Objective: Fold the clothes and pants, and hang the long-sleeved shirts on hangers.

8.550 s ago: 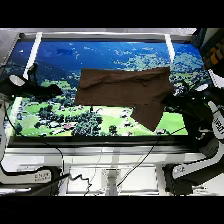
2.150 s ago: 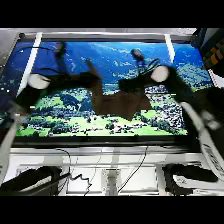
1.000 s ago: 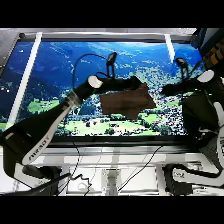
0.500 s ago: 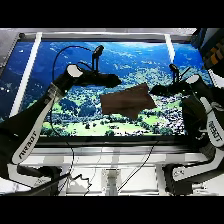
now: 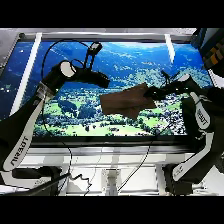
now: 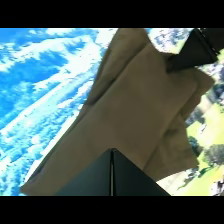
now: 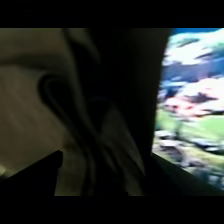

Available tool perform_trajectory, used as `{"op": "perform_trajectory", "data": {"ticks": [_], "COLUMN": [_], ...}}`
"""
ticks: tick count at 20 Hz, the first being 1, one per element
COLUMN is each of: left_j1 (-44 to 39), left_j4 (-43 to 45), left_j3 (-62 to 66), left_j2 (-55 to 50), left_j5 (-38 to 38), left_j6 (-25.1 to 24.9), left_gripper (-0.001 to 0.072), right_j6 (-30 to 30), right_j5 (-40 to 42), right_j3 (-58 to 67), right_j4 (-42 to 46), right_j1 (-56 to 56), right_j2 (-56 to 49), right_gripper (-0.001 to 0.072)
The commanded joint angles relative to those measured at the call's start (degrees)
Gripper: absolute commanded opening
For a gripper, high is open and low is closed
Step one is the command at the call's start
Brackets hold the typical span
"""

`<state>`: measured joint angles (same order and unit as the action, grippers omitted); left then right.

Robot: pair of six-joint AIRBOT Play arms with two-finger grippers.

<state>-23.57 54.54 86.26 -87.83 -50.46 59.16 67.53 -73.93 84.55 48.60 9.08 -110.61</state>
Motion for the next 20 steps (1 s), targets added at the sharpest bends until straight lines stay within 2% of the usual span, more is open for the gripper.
{"op": "perform_trajectory", "data": {"ticks": [1,4,5,6,7,8,12,15,20], "left_j1": [0.02,0.04,0.04,0.09,0.22,0.28,0.61,1.2,1.31], "left_j4": [2.27,2.34,2.84,4.72,8.13,14.4,46.9,54.38,56.57], "left_j3": [0.04,0.04,0.04,0.04,0.04,0.04,0.04,0.04,0.04], "left_j2": [0.26,0.26,0.33,0.48,0.9,1.64,7.26,12.35,21.33], "left_j5": [0.04,0.02,-0.02,-0.31,-1.01,-1.88,-8.0,-11.52,-15.87], "left_j6": [-0.02,-0.02,-0.02,0.0,0.33,3.19,20.2,21.0,20.98], "left_gripper": [0.0013,0.0013,0.0013,0.0013,0.0013,0.0012,0.0013,0.0014,0.0014], "right_j6": [0.55,0.52,0.55,0.55,0.98,1.01,2.51,6.69,21.14], "right_j5": [-4.5,-0.92,2.19,4.46,5.38,4.48,-0.81,-1.11,-3.5], "right_j3": [1.57,1.57,1.6,1.97,2.97,4.7,13.49,19.1,20.87], "right_j4": [-2.82,-2.64,-2.73,-2.69,-2.86,-2.89,-3.37,-3.1,2.6], "right_j1": [-2.91,-8.13,-10.14,-11.74,-12.96,-13.7,-11.87,-6.1,10.97], "right_j2": [-2.78,-2.8,-2.73,-2.64,-2.62,-2.45,2.08,9.81,26.43], "right_gripper": [0.0622,0.0619,0.047,0.0104,0.0013,0.0014,0.0013,0.0014,0.0014]}}
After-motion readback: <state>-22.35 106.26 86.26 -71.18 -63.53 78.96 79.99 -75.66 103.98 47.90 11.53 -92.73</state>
